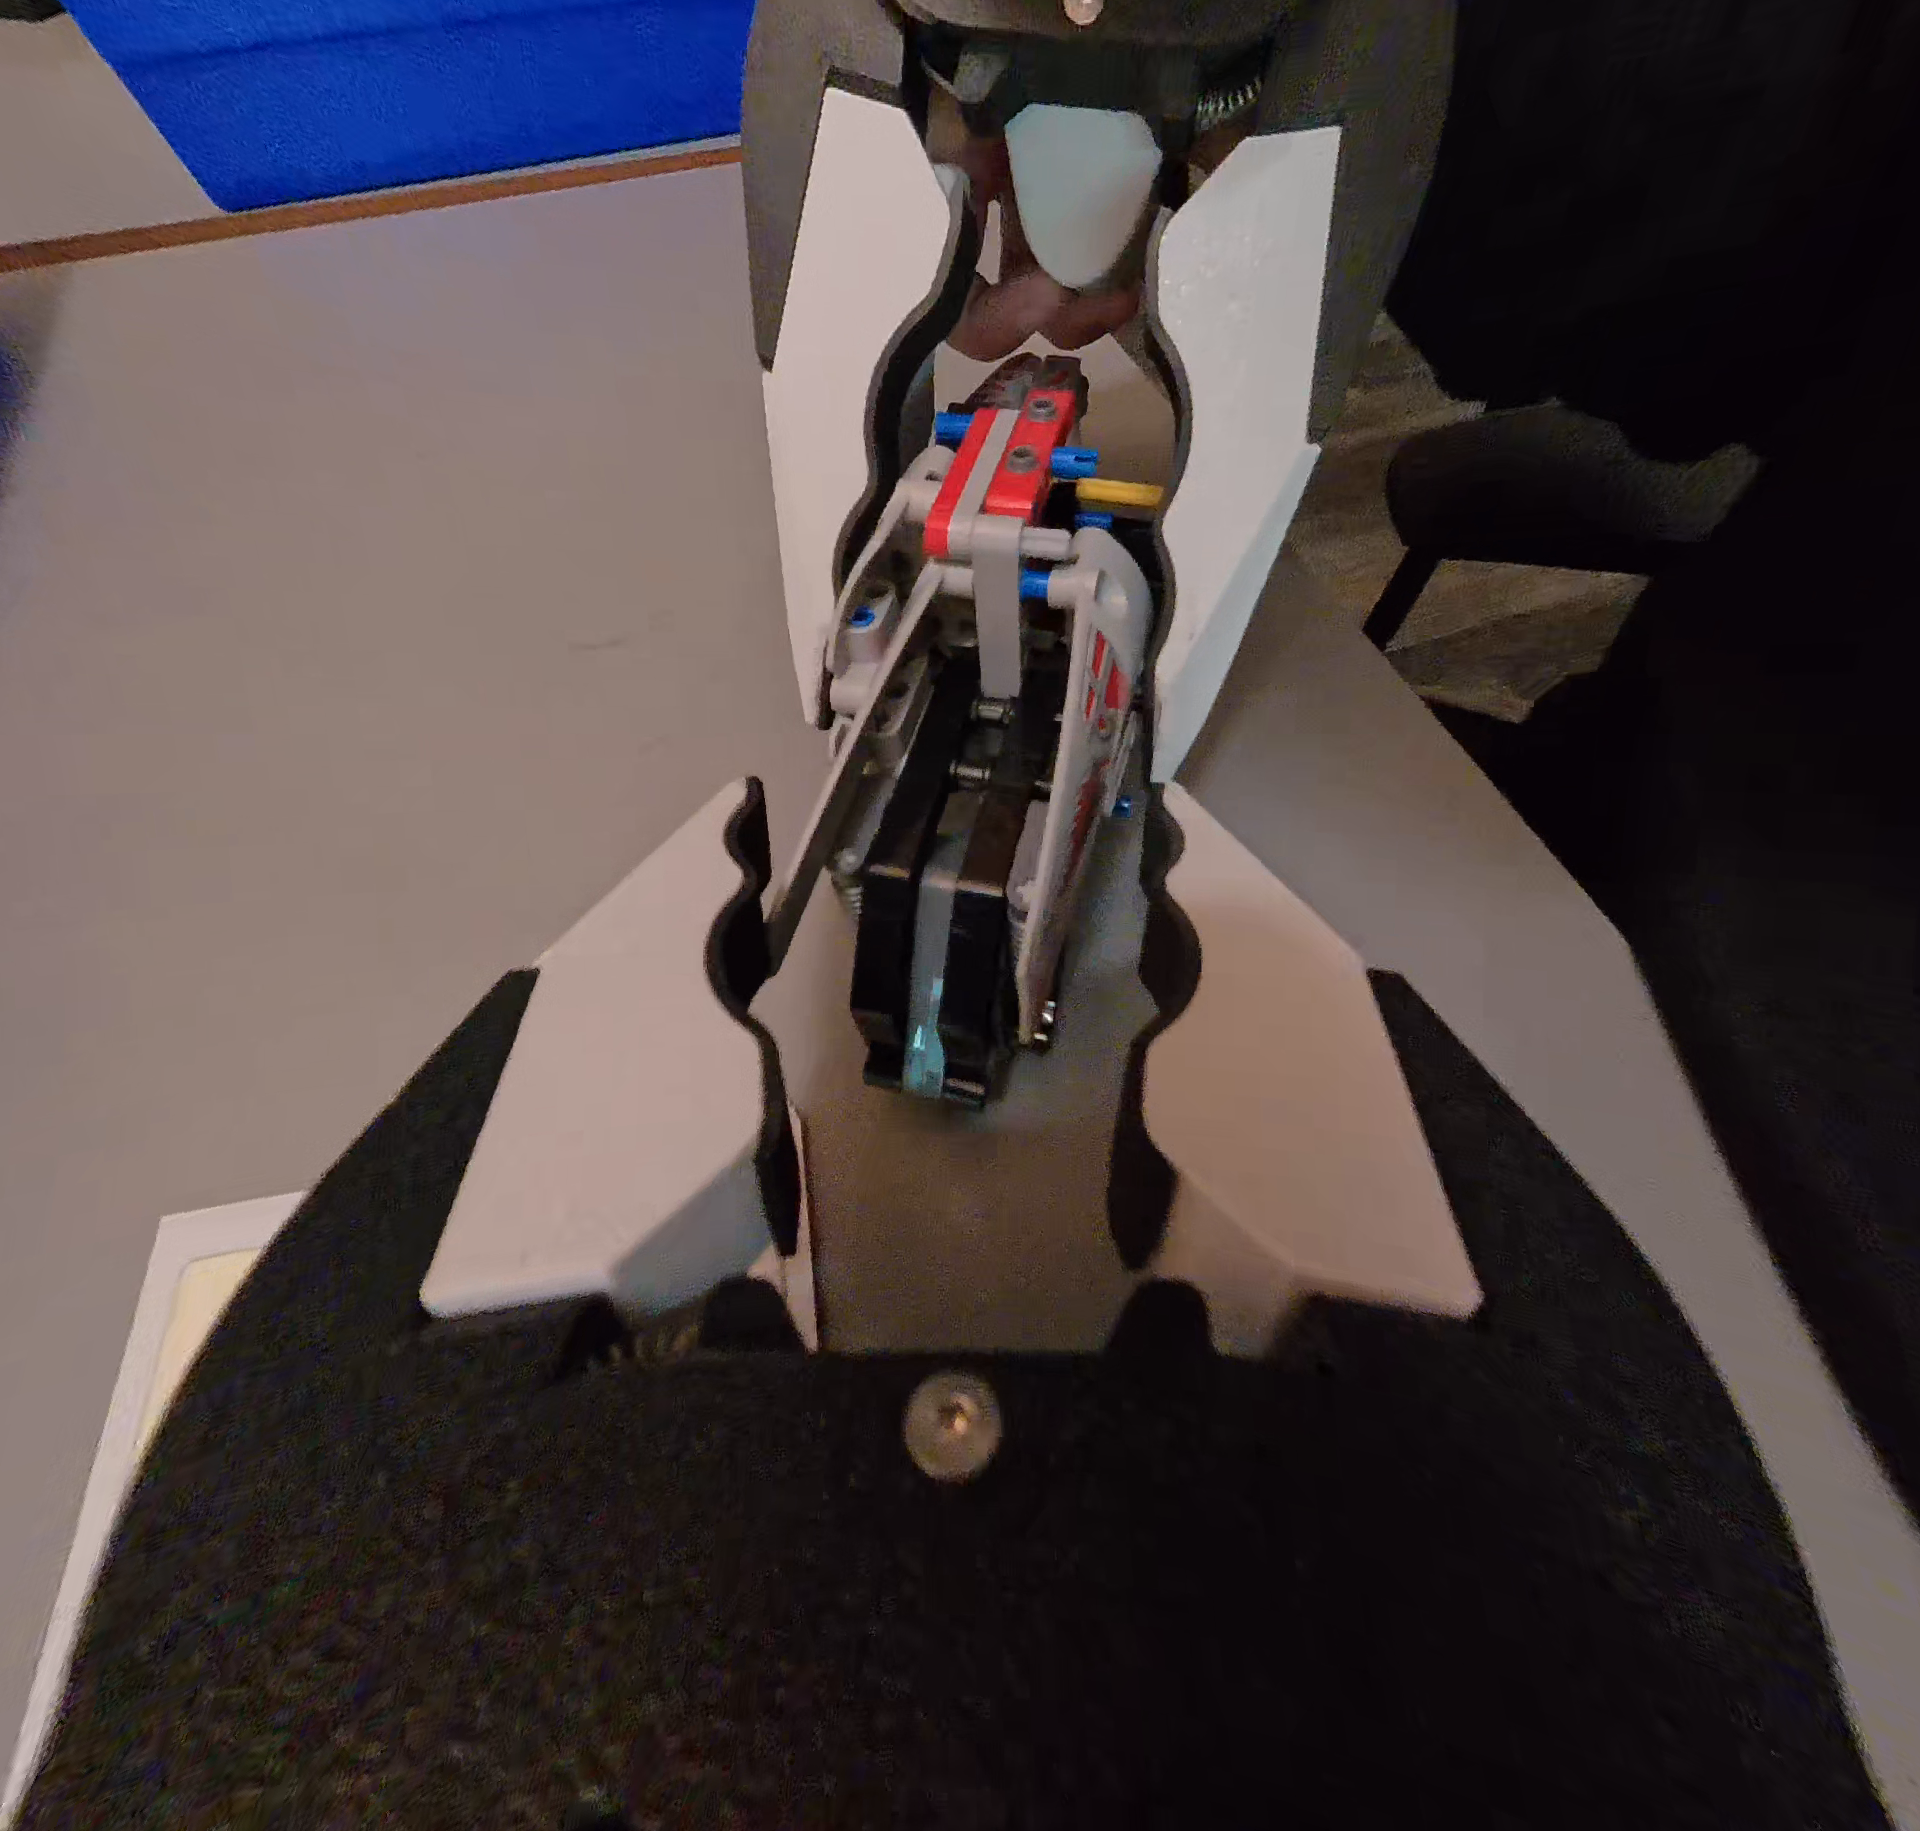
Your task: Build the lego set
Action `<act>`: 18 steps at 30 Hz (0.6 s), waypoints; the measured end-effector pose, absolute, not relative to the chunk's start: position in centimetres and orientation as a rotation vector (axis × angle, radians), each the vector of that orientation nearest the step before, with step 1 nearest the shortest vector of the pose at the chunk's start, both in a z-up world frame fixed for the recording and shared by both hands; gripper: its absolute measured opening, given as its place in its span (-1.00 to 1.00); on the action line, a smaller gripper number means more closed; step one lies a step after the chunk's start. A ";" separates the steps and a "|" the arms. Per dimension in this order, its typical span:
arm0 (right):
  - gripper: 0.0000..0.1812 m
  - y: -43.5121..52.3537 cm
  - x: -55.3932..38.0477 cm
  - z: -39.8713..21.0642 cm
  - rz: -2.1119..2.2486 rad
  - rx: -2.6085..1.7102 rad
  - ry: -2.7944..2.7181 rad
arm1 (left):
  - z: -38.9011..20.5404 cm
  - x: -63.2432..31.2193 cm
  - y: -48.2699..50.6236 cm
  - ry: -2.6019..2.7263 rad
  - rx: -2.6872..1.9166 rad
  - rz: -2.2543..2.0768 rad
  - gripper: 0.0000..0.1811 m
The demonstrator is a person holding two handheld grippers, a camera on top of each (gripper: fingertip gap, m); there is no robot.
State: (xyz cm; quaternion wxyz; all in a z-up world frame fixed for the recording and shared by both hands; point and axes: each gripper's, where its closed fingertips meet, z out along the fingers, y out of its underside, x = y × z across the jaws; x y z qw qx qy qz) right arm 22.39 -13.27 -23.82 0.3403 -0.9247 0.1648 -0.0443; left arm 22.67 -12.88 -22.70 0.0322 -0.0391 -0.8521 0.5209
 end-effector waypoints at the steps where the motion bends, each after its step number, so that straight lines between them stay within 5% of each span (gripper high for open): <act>1: -0.27 -13.3 22.4 -23.8 -0.094 -2.401 0.436 | -22.6 22.7 -12.9 -2.603 -0.090 1.602 -0.23; 11: -0.17 -12.9 21.5 -23.8 0.007 -2.378 0.422 | -24.0 21.2 -13.4 -2.564 -0.072 1.541 -0.17; 18: -0.31 -12.7 21.3 -23.1 -0.054 -2.314 0.400 | -23.5 21.0 -13.1 -2.503 -0.074 1.559 -0.25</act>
